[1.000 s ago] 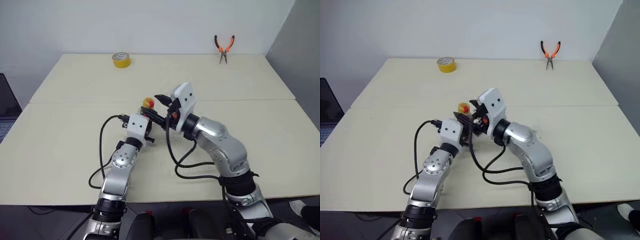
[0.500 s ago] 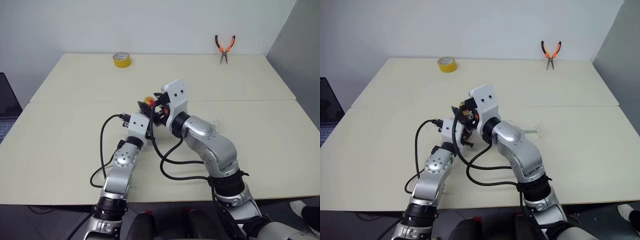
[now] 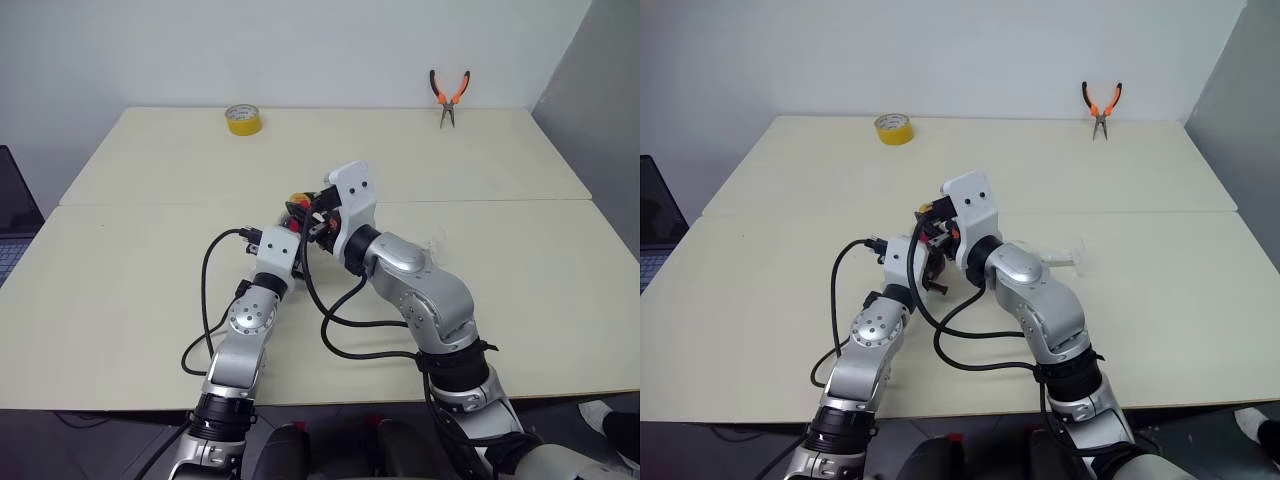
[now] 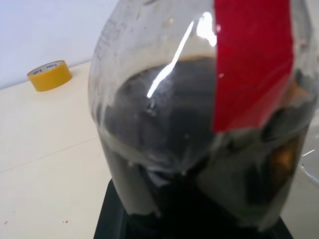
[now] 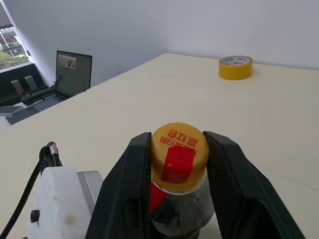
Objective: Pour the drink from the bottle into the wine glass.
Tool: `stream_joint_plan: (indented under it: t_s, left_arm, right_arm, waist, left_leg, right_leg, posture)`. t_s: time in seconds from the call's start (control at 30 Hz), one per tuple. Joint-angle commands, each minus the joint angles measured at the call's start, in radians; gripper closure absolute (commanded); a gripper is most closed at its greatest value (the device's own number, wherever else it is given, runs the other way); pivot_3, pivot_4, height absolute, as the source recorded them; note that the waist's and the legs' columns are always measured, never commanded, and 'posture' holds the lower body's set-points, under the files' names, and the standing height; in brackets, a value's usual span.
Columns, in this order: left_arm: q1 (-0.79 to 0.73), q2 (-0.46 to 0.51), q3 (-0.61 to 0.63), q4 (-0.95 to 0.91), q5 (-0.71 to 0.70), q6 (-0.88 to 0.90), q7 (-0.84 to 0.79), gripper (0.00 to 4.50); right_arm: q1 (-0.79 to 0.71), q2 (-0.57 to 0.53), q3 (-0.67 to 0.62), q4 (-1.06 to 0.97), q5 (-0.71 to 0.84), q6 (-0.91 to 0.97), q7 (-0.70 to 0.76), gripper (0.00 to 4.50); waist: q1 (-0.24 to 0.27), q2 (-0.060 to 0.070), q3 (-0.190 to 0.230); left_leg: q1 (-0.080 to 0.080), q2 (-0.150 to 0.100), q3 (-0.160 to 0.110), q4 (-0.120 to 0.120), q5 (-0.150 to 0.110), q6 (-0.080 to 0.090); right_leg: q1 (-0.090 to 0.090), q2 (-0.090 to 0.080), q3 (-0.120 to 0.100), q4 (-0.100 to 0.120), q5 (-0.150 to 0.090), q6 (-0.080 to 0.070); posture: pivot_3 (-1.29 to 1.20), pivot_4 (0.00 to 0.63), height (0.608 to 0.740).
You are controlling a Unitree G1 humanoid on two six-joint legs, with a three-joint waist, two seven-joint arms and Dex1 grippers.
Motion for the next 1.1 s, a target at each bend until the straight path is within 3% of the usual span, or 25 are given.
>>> stream_joint_plan:
  t_s: [0.03, 0.27, 0.53, 0.67, 0.8, 1.03, 1.1]
  left_arm:
    - [-0.018, 0.000, 0.007, -0.044, 0.003, -0.027, 0.010, 3.60]
    - [-0.013, 0.004, 0.014, -0.056, 0.001, -0.019, 0.008, 3.60]
    - [0.000, 0.005, 0.014, -0.076, 0.003, -0.008, 0.008, 3.65]
    - [0.003, 0.004, 0.012, -0.079, 0.003, -0.006, 0.010, 3.65]
    - [0.006, 0.003, 0.011, -0.083, 0.002, -0.002, 0.012, 3.65]
    - [0.001, 0.003, 0.013, -0.081, -0.001, 0.001, 0.016, 3.66]
    - [-0.001, 0.002, 0.014, -0.080, -0.002, 0.002, 0.017, 3.66]
  right_arm:
    - [-0.024, -0.010, -0.052, 0.013, 0.040, -0.052, 0.048, 3.25]
    - [-0.155, -0.216, -0.070, 0.328, 0.071, -0.359, 0.444, 3.25]
    - [-0.370, -0.270, -0.026, 0.806, -0.026, -0.695, 0.627, 3.25]
    - [-0.386, -0.261, -0.027, 0.858, -0.009, -0.723, 0.668, 3.25]
    - [-0.339, -0.263, -0.025, 0.764, 0.036, -0.635, 0.721, 3.25]
    - [-0.181, -0.234, -0.045, 0.430, 0.080, -0.464, 0.611, 0.91]
    - [-0.125, -0.222, -0.036, 0.319, 0.095, -0.401, 0.578, 0.89]
  waist:
    - [0.000, 0.000, 0.000]
    - [0.000, 0.000, 0.000]
    - [-0.004, 0.000, 0.001]
    - [0.000, 0.000, 0.001]
    - [0.003, 0.000, 0.001]
    - [0.003, 0.000, 0.001]
    - [0.001, 0.000, 0.001]
  left_leg:
    - [0.000, 0.000, 0.000, 0.000, 0.000, 0.000]
    - [0.000, -0.001, 0.000, 0.000, 0.000, 0.000]
    - [0.001, 0.001, 0.001, -0.001, 0.000, 0.000]
    - [0.000, 0.000, 0.001, 0.000, 0.000, 0.000]
    - [-0.001, 0.000, 0.001, 0.000, 0.000, 0.000]
    - [-0.001, 0.000, 0.000, 0.000, 0.000, 0.000]
    - [0.000, 0.000, 0.000, 0.000, 0.000, 0.000]
  right_leg:
    - [0.000, 0.000, 0.000, 0.000, 0.000, 0.000]
    - [0.000, 0.000, 0.000, -0.001, 0.000, 0.000]
    - [0.000, 0.001, 0.000, -0.001, 0.000, 0.000]
    - [0.000, -0.001, 0.000, -0.002, 0.000, 0.000]
    - [0.000, -0.002, 0.000, -0.002, 0.001, 0.000]
    - [0.000, -0.002, -0.001, -0.001, 0.001, 0.000]
    - [0.000, -0.002, -0.001, -0.001, 0.001, 0.000]
  posture:
    - [0.00, 0.150, 0.740]
    - [0.00, 0.150, 0.740]
    - [0.00, 0.150, 0.740]
    - [0.00, 0.150, 0.740]
    - [0.00, 0.150, 0.740]
    - [0.00, 0.150, 0.740]
    - [0.00, 0.150, 0.740]
